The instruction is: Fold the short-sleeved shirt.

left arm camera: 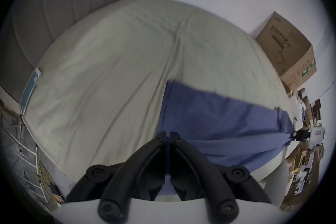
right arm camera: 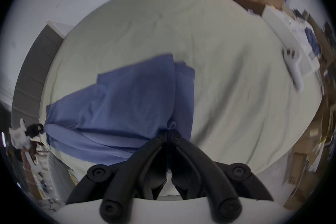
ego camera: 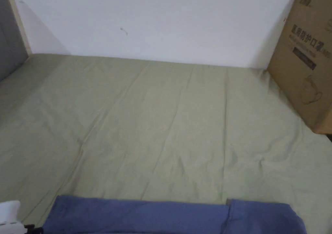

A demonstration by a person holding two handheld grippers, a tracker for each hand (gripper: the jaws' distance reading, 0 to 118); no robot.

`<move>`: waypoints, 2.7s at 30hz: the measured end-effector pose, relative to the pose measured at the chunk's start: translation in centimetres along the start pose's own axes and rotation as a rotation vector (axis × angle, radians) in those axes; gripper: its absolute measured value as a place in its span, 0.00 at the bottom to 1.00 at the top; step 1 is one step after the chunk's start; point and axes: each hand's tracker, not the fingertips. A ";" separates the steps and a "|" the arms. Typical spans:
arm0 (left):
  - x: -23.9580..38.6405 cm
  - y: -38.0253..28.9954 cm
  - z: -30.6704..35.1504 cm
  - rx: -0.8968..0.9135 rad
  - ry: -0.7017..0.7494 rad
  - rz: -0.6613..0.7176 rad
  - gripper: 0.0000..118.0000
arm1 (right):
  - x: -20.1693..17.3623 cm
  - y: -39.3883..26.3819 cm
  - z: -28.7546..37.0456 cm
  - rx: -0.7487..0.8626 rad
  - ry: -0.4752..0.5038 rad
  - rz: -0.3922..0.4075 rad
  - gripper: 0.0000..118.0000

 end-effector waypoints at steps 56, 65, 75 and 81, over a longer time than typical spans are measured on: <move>-5.3 -3.5 -5.3 -0.035 -0.587 0.789 0.05 | -22.2 -5.8 2.7 0.202 0.354 0.190 0.00; 11.0 4.8 1.7 0.103 -0.564 0.199 0.05 | -16.5 -6.5 4.8 0.263 0.338 0.056 0.00; 32.2 -2.2 -6.7 -0.220 -0.620 -0.428 0.12 | -7.4 -8.8 5.5 0.301 0.305 -0.204 0.00; 30.8 -2.6 -7.6 -0.164 -0.577 -0.263 0.90 | -5.6 -9.9 5.7 0.304 0.280 -0.224 0.00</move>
